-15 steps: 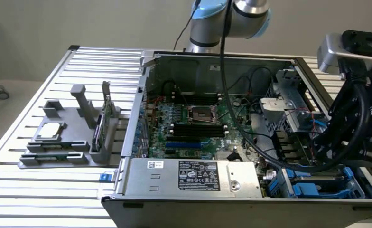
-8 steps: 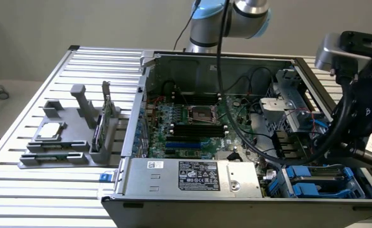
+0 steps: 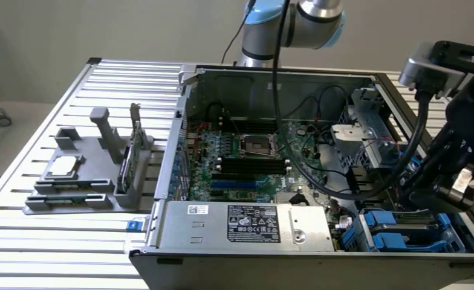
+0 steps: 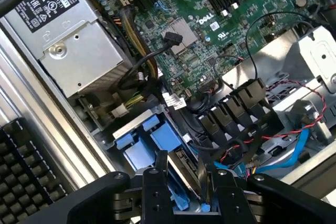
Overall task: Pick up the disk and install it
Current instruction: 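Insert the first disk wire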
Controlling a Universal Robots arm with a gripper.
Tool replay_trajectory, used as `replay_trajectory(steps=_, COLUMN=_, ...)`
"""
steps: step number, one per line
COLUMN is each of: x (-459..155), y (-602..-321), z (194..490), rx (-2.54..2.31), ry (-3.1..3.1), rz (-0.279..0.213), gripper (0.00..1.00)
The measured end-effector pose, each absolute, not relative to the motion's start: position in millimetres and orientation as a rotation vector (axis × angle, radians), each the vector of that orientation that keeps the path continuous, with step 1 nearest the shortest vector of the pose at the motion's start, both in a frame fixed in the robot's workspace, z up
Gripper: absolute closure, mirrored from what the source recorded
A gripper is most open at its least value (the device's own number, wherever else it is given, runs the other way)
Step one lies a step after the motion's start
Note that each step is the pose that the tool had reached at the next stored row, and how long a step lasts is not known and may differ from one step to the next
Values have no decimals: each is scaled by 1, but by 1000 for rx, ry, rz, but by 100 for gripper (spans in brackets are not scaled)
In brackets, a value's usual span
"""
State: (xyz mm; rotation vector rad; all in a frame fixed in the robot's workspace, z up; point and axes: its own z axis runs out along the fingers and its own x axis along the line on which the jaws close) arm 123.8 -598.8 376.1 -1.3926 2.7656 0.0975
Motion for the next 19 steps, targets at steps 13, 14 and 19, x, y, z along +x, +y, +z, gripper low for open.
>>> replay_trajectory(steps=13, x=124, y=-599, z=369, rx=-1055, ry=2904, rz=89, gripper=63)
replay_trajectory(steps=14, x=124, y=-599, z=369, rx=-1027, ry=2913, rz=88, gripper=63)
replay_trajectory(steps=19, x=124, y=-599, z=366, rx=-893, ry=2955, rz=84, gripper=63)
